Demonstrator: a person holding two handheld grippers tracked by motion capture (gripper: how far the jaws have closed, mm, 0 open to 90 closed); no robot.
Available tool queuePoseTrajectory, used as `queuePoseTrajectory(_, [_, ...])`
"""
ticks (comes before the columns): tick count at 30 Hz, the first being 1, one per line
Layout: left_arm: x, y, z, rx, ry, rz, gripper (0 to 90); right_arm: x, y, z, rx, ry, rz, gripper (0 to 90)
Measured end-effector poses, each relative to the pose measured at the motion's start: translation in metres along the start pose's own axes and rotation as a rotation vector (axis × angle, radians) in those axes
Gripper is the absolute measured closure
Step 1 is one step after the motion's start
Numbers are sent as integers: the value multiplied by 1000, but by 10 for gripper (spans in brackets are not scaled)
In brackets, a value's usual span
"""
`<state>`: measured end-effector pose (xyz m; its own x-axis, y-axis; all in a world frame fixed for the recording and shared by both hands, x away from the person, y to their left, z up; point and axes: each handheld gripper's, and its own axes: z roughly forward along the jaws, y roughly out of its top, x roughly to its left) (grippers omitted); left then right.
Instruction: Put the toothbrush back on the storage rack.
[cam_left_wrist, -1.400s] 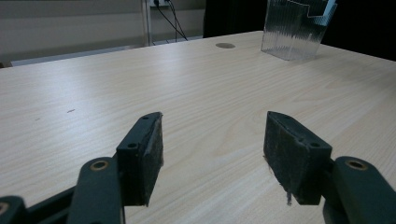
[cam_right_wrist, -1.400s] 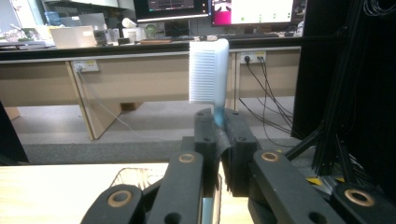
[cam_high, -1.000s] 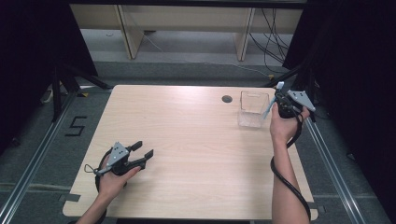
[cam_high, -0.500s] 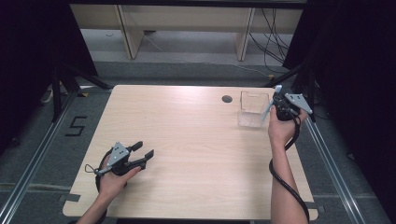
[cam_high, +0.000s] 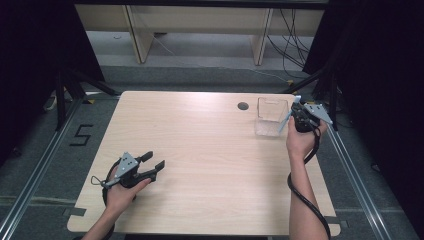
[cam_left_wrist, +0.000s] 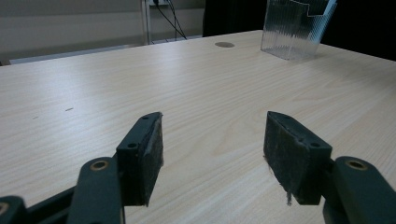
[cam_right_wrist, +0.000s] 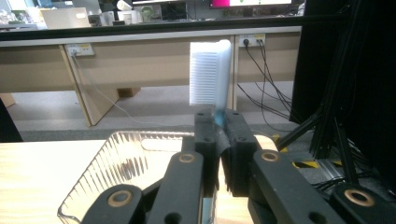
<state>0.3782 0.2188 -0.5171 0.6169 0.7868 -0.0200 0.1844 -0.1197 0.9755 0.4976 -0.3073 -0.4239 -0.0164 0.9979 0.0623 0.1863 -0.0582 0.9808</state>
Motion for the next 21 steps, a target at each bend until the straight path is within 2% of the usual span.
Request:
queuePoseTrajectory(5, [0,0,0,3,0,-6,375,0,-3,1,6,11,-3,857])
queuePoseTrajectory(10, [0,0,0,3,1,-6,375,0,-5,1,12,1,-8,857])
queuePoseTrajectory(13, [1,0,0,3,0,-5,375,1,-7,2,13,4,8,856])
queuePoseTrajectory(18, [0,0,0,4,0,-7,375,-1,-10,3,24,4,-6,856])
queuePoseTrajectory(19, [0,0,0,4,0,-8,375,1,-11,3,18,-3,11,855])
queuePoseTrajectory(20, [0,0,0,5,-1,-7,375,1,-11,3,16,-1,7,855])
queuePoseTrajectory(21, [0,0,0,4,-1,-7,375,1,-12,2,32,-9,6,855])
